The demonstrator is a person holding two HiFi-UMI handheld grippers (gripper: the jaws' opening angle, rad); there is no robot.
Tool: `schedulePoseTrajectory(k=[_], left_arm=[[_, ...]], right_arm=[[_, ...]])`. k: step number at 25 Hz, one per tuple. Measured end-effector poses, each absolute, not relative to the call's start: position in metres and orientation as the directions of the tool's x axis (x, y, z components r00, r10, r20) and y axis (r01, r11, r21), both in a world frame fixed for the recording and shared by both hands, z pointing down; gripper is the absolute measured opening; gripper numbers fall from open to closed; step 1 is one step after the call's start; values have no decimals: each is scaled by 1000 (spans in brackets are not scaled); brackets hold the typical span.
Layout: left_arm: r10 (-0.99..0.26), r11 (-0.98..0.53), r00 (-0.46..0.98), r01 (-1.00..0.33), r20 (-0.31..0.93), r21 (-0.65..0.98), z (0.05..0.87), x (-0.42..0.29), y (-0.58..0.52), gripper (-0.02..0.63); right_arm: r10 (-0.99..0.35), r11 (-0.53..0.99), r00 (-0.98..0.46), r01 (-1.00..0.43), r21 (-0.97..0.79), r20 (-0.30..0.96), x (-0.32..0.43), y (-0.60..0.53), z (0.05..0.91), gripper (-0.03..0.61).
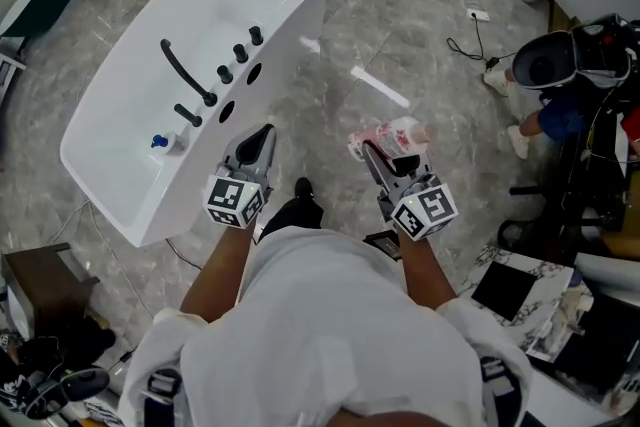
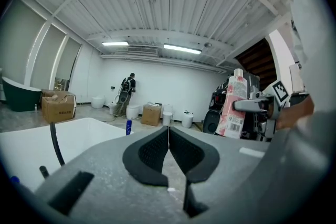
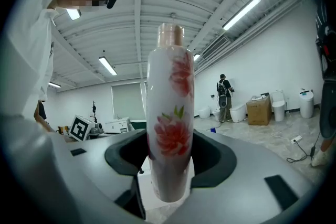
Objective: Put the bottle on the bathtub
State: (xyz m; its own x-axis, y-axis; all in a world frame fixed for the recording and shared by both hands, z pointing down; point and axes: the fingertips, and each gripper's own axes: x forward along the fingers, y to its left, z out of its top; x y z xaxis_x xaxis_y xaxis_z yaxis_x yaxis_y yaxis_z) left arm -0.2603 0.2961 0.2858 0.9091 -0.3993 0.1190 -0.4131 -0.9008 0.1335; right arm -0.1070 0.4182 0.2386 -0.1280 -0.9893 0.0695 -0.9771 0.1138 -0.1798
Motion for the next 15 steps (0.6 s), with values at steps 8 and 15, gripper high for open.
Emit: schedulePoseTrajectory(k=[8,15], left_arm=[[-422,-895,902,-430,91,120,270,-215,209,17],[-417,-896,906,-424,76,136,270,-197,160,17]], right_arm=[[-991,104,-116,-980,-171,63,-56,338,224,222],[-990,120,-130,-978,-172,48,-42,282,221,222]])
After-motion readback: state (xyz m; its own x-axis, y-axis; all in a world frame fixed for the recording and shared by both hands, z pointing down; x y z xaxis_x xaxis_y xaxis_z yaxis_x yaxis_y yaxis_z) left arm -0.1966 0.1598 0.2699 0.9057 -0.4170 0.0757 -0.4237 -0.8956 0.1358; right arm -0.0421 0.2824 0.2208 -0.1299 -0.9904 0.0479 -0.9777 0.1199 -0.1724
